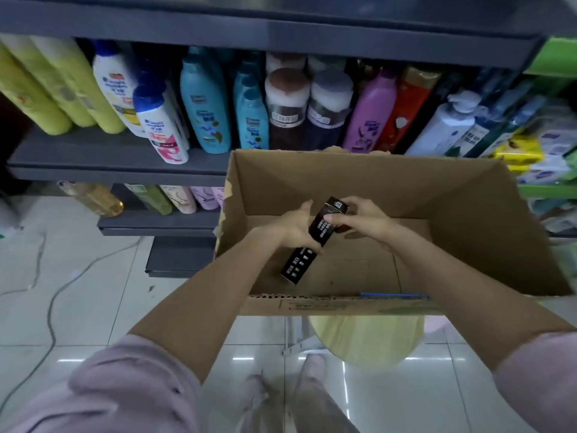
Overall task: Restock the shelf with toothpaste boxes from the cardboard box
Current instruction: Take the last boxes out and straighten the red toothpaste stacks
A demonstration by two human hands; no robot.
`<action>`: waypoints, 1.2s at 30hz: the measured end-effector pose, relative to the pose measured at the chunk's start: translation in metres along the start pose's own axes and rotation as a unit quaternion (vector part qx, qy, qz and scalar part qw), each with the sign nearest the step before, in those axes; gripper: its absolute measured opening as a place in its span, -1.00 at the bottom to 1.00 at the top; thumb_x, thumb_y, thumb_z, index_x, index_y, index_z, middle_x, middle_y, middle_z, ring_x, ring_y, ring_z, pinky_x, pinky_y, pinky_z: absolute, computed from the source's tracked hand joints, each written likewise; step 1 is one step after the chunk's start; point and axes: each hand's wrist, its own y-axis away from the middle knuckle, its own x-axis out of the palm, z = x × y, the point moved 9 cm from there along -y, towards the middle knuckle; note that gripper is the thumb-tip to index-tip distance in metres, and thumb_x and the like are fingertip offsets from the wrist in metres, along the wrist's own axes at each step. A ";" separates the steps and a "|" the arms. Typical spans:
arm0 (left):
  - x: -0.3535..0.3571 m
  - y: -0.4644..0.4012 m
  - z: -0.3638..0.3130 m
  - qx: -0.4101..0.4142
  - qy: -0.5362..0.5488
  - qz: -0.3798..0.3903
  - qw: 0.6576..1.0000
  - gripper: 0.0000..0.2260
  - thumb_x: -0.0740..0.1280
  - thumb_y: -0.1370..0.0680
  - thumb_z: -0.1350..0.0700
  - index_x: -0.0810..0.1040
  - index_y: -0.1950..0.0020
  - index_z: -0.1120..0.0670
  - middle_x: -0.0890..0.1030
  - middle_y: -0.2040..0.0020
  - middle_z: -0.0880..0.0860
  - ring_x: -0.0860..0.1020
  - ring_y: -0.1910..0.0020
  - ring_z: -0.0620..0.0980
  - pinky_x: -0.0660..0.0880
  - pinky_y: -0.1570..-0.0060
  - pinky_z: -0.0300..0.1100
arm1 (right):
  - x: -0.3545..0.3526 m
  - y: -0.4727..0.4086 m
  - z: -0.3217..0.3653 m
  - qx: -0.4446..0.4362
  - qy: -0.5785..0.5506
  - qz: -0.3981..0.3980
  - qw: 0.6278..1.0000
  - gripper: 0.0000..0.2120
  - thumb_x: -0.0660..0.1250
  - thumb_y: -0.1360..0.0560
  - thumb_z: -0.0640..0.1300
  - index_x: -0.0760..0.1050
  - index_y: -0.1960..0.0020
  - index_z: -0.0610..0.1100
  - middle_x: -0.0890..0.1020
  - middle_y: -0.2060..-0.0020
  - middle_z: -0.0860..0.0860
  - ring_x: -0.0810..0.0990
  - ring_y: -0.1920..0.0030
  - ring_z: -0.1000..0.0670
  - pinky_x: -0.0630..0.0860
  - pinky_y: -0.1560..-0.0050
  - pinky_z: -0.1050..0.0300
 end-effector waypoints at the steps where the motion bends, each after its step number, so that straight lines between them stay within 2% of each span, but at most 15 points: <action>1: 0.008 -0.009 -0.003 0.001 0.023 -0.002 1.000 -0.19 0.50 -0.39 0.13 0.11 -0.50 0.17 0.38 -0.38 0.14 0.40 -0.34 0.12 0.38 -0.23 -0.15 | -0.007 -0.002 -0.007 0.008 -0.025 0.004 1.000 -0.53 0.39 -0.46 -0.03 0.38 -0.30 -0.14 0.57 -0.01 -0.03 0.61 0.11 0.02 0.54 0.15 0.13; 4: 0.023 -0.032 0.000 -0.020 0.078 -0.041 0.996 -0.43 0.51 -0.36 0.20 0.34 -0.29 0.20 0.52 -0.12 0.10 0.51 -0.13 0.06 0.38 0.03 -0.23 | -0.014 -0.012 -0.032 0.077 -0.161 0.037 0.983 -0.58 0.21 -0.56 0.08 0.34 -0.34 -0.11 0.55 -0.15 -0.13 0.58 -0.06 -0.08 0.56 0.16 0.09; 6: 0.035 -0.043 0.007 -0.035 0.068 -0.038 0.996 -0.49 0.50 -0.36 0.21 0.39 -0.24 0.18 0.54 -0.07 0.11 0.53 -0.12 0.10 0.40 0.05 -0.22 | -0.020 -0.027 -0.057 0.120 -0.155 0.026 0.980 -0.60 0.11 -0.61 0.04 0.31 -0.36 -0.14 0.53 -0.09 -0.17 0.55 -0.05 -0.14 0.50 0.18 0.10; 8: 0.046 -0.045 0.018 -0.053 0.027 -0.018 0.998 -0.51 0.49 -0.37 0.18 0.39 -0.24 0.16 0.54 -0.10 0.11 0.53 -0.14 0.12 0.40 0.04 -0.19 | -0.020 -0.045 -0.081 0.108 0.039 0.047 0.992 -0.61 0.18 -0.58 -0.04 0.34 -0.34 -0.21 0.52 -0.04 -0.14 0.53 0.01 -0.12 0.46 0.20 0.14; 9: 0.050 -0.045 0.025 -0.064 0.006 -0.009 0.998 -0.50 0.48 -0.39 0.17 0.38 -0.27 0.16 0.53 -0.15 0.11 0.52 -0.16 0.12 0.39 0.03 -0.19 | -0.013 -0.050 -0.095 0.103 0.164 0.095 0.976 -0.56 0.29 -0.51 0.00 0.36 -0.31 -0.18 0.52 -0.07 -0.09 0.52 0.00 -0.09 0.48 0.16 0.14; 11: 0.056 -0.048 0.036 -0.083 -0.024 0.007 0.996 -0.49 0.46 -0.41 0.15 0.36 -0.30 0.16 0.51 -0.23 0.14 0.50 -0.19 0.13 0.39 0.00 -0.18 | 0.005 -0.053 -0.139 0.124 0.367 0.216 0.896 -0.28 0.44 -0.31 0.15 0.31 -0.36 -0.08 0.47 -0.26 -0.03 0.49 -0.16 -0.08 0.52 -0.09 0.05; 14: 0.057 -0.054 0.046 -0.102 -0.036 0.017 0.994 -0.48 0.46 -0.42 0.16 0.35 -0.32 0.16 0.50 -0.26 0.16 0.48 -0.22 0.14 0.42 -0.07 -0.14 | 0.019 -0.047 -0.173 0.124 0.468 0.277 0.830 -0.02 0.52 -0.27 0.10 0.03 -0.50 0.00 0.20 -0.47 -0.08 0.27 -0.41 -0.19 0.34 -0.35 -0.18; 19: 0.060 -0.064 0.056 -0.122 -0.022 0.010 0.992 -0.42 0.48 -0.39 0.15 0.32 -0.34 0.14 0.48 -0.27 0.14 0.47 -0.23 0.12 0.41 -0.10 -0.12 | 0.026 -0.051 -0.185 0.068 0.539 0.286 0.789 0.08 0.55 -0.28 -0.12 -0.15 -0.52 0.00 -0.07 -0.50 -0.14 0.08 -0.48 -0.24 0.26 -0.40 -0.21; 22: 0.061 -0.067 0.057 -0.122 -0.008 0.006 0.992 -0.41 0.48 -0.40 0.15 0.31 -0.35 0.14 0.47 -0.29 0.13 0.46 -0.25 0.12 0.40 -0.11 -0.14 | 0.022 -0.058 -0.189 0.057 0.504 0.281 0.814 0.08 0.53 -0.30 -0.12 -0.17 -0.53 -0.01 -0.02 -0.52 -0.12 0.13 -0.46 -0.23 0.30 -0.35 -0.16; 24: 0.059 -0.067 0.056 -0.122 0.003 -0.003 0.993 -0.43 0.47 -0.40 0.16 0.32 -0.35 0.14 0.47 -0.28 0.13 0.46 -0.25 0.11 0.39 -0.07 -0.17 | 0.009 -0.068 -0.182 0.059 0.436 0.245 0.864 -0.08 0.49 -0.35 -0.06 -0.02 -0.51 -0.05 0.24 -0.45 -0.14 0.34 -0.36 -0.20 0.38 -0.28 -0.10; 26: 0.057 -0.067 0.057 -0.124 0.010 -0.011 0.992 -0.44 0.47 -0.40 0.16 0.33 -0.34 0.15 0.48 -0.27 0.14 0.47 -0.24 0.11 0.39 -0.06 -0.18 | -0.002 -0.077 -0.168 0.034 0.417 0.206 0.885 -0.26 0.44 -0.42 -0.01 0.12 -0.45 -0.12 0.42 -0.34 -0.14 0.45 -0.27 -0.16 0.42 -0.22 -0.03; 29: 0.053 -0.069 0.061 -0.127 0.020 -0.033 0.991 -0.44 0.48 -0.37 0.15 0.35 -0.31 0.17 0.49 -0.25 0.16 0.48 -0.22 0.13 0.43 -0.07 -0.15 | -0.005 -0.077 -0.165 0.038 0.411 0.192 0.890 -0.30 0.36 -0.47 0.07 0.12 -0.45 -0.16 0.41 -0.34 -0.16 0.44 -0.28 -0.17 0.41 -0.25 -0.04; 31: 0.051 -0.070 0.063 -0.128 0.032 -0.045 0.990 -0.43 0.49 -0.36 0.15 0.35 -0.31 0.17 0.50 -0.24 0.16 0.48 -0.21 0.13 0.43 -0.08 -0.14 | 0.001 -0.071 -0.174 0.058 0.432 0.210 0.875 -0.22 0.43 -0.42 -0.01 0.07 -0.47 -0.17 0.38 -0.36 -0.16 0.42 -0.30 -0.17 0.40 -0.27 -0.04; 33: 0.046 -0.070 0.062 -0.123 0.048 -0.057 0.990 -0.44 0.49 -0.36 0.15 0.36 -0.30 0.18 0.51 -0.21 0.14 0.48 -0.20 0.11 0.41 -0.04 -0.17 | 0.006 -0.071 -0.173 0.054 0.449 0.209 0.867 -0.28 0.41 -0.45 -0.10 0.10 -0.47 -0.19 0.40 -0.35 -0.16 0.42 -0.31 -0.16 0.40 -0.27 0.01; 36: 0.039 -0.066 0.059 -0.112 0.089 -0.071 0.987 -0.50 0.48 -0.37 0.19 0.40 -0.25 0.17 0.52 -0.07 0.07 0.50 -0.12 0.06 0.38 0.04 -0.23 | 0.002 -0.077 -0.143 0.027 0.372 0.177 0.911 -0.36 0.37 -0.49 -0.11 0.16 -0.45 -0.22 0.48 -0.25 -0.17 0.50 -0.19 -0.15 0.41 -0.01 0.15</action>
